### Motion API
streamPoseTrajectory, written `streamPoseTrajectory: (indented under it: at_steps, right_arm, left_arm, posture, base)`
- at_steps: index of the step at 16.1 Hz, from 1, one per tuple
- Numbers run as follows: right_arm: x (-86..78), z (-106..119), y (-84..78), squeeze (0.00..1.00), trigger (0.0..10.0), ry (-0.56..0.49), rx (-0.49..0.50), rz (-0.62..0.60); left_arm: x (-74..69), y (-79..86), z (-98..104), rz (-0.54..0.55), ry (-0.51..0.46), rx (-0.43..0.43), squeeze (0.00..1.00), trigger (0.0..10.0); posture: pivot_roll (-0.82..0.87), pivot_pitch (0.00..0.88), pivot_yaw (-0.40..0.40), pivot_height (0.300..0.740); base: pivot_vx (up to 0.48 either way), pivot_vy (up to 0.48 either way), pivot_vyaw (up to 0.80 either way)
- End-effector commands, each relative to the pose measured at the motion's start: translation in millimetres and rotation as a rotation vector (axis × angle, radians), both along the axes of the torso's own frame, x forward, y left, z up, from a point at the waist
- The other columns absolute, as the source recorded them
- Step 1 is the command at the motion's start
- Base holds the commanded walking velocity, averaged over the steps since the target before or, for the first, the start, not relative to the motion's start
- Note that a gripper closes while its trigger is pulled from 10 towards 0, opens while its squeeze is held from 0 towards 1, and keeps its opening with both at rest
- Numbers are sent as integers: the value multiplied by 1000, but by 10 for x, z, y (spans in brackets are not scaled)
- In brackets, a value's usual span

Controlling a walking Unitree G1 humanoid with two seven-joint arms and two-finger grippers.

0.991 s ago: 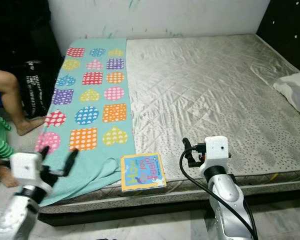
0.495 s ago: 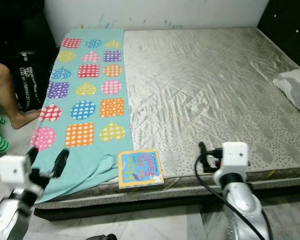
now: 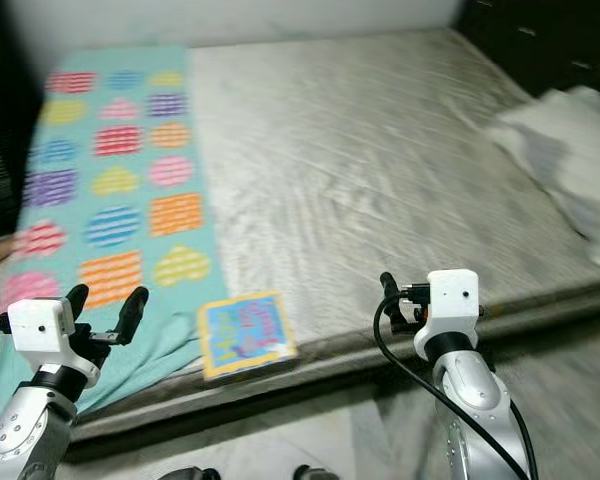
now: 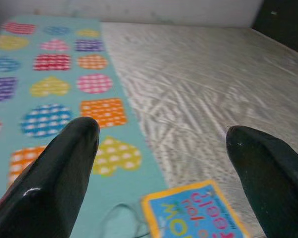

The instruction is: Clean up the room

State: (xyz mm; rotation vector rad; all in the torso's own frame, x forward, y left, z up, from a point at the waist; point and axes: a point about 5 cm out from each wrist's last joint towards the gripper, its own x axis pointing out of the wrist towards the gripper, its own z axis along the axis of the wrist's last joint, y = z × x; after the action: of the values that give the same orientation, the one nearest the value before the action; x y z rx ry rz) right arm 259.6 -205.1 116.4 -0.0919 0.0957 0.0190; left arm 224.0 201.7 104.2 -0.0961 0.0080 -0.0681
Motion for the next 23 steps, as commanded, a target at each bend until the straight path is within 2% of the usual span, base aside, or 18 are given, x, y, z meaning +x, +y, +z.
streamPoseTrajectory:
  at_steps: [1,5,9,18,23]
  right_arm:
    - [0,19,-6,0,10000,-3,-1,-9]
    - [-8,9,11,0,10000,8,-1,-4]
    - [5,8,24,0,10000,11,2,3]
    - [53,7,65,0,10000,9,-5,20]
    - [237,-23,220,0,10000,-25,36,27]
  left_arm:
    - [-28,10,-4,9,14,8,0,10000]
    - [-8,17,4,26,24,-2,0,10000]
    - [-3,15,3,28,30,-11,0,10000]
    - [-11,-40,17,-23,21,-20,0,10000]
    - [179,-57,-120,-16,45,7,0,10000]
  posture:
    - [13,185,-11,740]
    - [14,193,-8,740]
    - [11,194,-11,740]
    - [21,188,-15,740]
    - [31,79,20,740]
  base:
    - [0,0,0]
    - [0,0,0]
    - [0,0,-759]
    - [0,0,0]
    - [0,0,0]
